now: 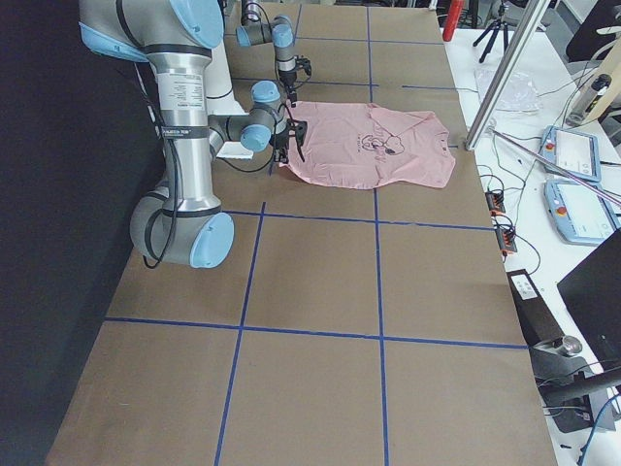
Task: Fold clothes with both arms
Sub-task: 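Close both grippers on the hem corners, then lift the hem with both grippers and fold it toward the collar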
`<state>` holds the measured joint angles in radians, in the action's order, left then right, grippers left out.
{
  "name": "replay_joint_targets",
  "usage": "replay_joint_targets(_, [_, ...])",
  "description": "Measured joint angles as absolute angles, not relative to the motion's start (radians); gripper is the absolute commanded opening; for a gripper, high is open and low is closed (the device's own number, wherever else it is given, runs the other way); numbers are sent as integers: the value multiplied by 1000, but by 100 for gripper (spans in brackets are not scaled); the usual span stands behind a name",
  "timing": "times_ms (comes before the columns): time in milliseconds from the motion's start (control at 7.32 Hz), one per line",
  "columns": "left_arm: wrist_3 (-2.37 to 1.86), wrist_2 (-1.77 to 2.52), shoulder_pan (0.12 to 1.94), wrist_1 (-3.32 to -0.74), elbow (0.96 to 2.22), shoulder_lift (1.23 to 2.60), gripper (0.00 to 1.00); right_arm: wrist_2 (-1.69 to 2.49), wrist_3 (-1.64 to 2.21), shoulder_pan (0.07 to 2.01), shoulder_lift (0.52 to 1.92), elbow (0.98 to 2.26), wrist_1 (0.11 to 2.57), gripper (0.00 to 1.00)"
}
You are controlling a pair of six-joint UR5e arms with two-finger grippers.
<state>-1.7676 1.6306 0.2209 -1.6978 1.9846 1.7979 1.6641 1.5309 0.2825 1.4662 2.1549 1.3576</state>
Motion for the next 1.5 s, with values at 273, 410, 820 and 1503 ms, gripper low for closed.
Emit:
replay_joint_targets(273, [-1767,1631,220,-1697,1991,1798,25,1665,1530,283,1466,2154,1358,0])
replay_joint_targets(410, [-1767,1631,220,-1697,1992,1798,20,1665,1530,284,1466,2153,1358,0])
replay_joint_targets(820, [-1767,1631,219,-1696,2002,1798,0,1667,1529,284,1466,2154,1358,0])
replay_joint_targets(1503, [-1767,1634,214,-1538,2191,1801,0,1743,1527,329,1484,2195,1362,0])
